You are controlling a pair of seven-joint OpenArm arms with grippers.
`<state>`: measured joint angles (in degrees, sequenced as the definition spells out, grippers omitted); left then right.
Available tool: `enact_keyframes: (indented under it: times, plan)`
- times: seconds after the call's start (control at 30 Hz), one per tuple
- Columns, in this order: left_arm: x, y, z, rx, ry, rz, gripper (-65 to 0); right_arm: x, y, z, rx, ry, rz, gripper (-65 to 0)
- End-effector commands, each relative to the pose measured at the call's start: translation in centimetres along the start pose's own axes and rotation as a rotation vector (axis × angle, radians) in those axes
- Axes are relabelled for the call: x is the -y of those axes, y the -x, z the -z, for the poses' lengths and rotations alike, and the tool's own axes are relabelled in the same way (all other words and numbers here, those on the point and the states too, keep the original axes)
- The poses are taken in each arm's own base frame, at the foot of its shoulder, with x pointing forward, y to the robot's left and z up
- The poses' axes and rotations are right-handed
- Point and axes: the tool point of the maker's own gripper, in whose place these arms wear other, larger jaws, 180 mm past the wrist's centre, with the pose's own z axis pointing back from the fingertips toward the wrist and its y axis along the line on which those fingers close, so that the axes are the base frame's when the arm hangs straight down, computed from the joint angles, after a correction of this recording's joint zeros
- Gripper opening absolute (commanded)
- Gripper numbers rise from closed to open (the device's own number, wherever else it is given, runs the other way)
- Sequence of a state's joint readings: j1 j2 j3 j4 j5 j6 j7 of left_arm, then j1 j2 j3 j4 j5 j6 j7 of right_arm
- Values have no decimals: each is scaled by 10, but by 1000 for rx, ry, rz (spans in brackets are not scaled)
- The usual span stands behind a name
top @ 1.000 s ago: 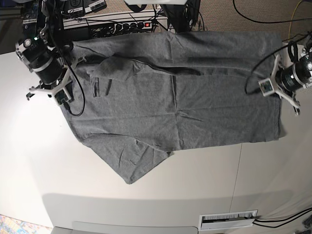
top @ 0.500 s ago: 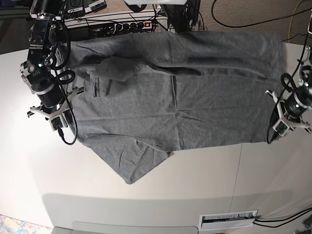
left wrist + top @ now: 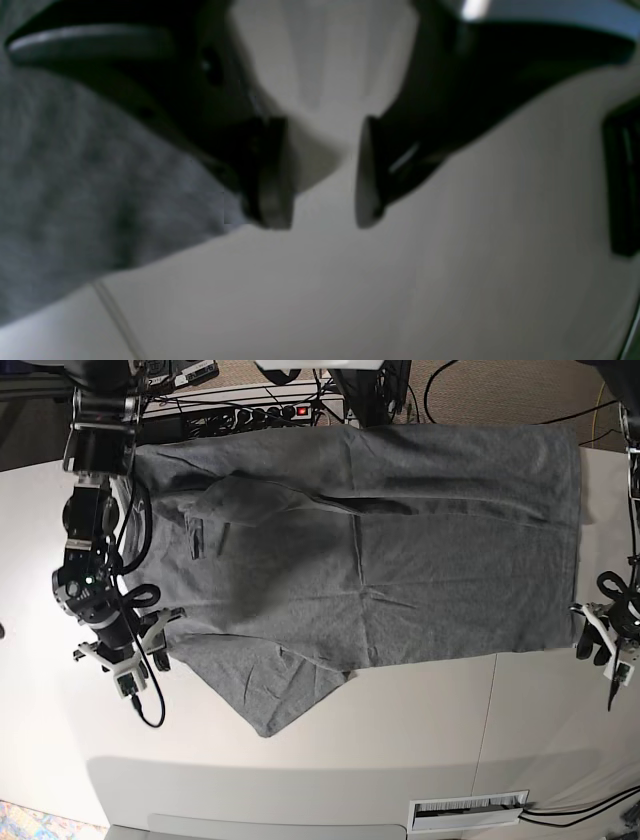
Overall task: Fold the T-shirt properly
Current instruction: 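Grasp the shirt's hem corners with both grippers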
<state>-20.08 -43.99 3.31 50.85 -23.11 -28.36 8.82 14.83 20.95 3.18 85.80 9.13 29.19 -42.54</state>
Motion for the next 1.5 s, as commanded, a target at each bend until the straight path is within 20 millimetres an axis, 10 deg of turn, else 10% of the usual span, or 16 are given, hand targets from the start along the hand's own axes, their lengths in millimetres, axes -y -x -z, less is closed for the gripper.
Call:
enact_keyframes:
  times: [0.0, 0.37, 0.63, 1.47]
  plan:
    - [-18, -25, -6, 75, -24, -13, -418, 14, -27, 0, 75, 22, -5, -427]
    - [24, -1, 14, 46, 125, -135, -418, 49, -58, 35, 87, 21, 80, -427]
    - [50, 3, 26, 33, 168, -125, -418, 50, -34, 55, 37, -22, 144, -427]
    - [7, -8, 11, 65, 55, -88, -418, 21, -30, 70, 62, -89, 193, -427]
